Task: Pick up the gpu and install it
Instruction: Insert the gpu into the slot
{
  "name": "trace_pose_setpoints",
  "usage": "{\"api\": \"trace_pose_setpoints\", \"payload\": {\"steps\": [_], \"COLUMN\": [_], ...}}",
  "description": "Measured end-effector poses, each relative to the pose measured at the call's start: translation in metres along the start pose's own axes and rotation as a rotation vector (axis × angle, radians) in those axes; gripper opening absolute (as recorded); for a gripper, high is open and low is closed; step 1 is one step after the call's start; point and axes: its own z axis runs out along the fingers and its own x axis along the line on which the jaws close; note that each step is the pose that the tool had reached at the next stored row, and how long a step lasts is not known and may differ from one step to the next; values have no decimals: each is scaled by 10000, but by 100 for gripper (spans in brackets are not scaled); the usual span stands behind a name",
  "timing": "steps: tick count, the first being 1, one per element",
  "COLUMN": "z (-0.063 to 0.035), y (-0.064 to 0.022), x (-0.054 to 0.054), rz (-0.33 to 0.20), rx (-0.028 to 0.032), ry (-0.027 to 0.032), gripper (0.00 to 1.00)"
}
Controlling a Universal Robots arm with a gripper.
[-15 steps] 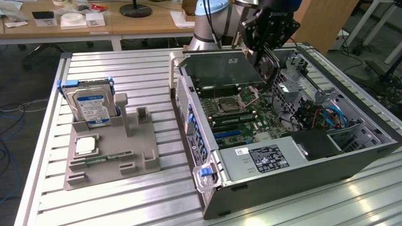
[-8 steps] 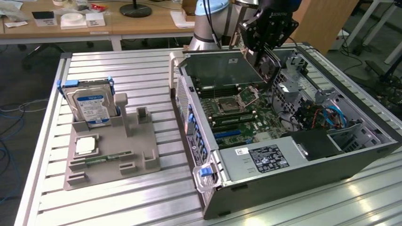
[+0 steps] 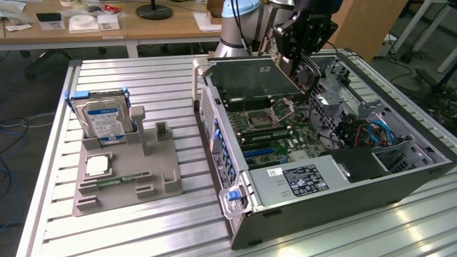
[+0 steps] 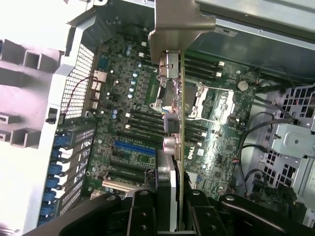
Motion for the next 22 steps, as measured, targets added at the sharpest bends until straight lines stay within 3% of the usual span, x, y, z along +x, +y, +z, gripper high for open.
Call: {"api": "trace_pose_setpoints", "payload": {"steps": [22], "z": [3], "y": [-1], "x": [0], "rz": [-1755], "rx": [10], "ry": [8], "gripper": [28]}}
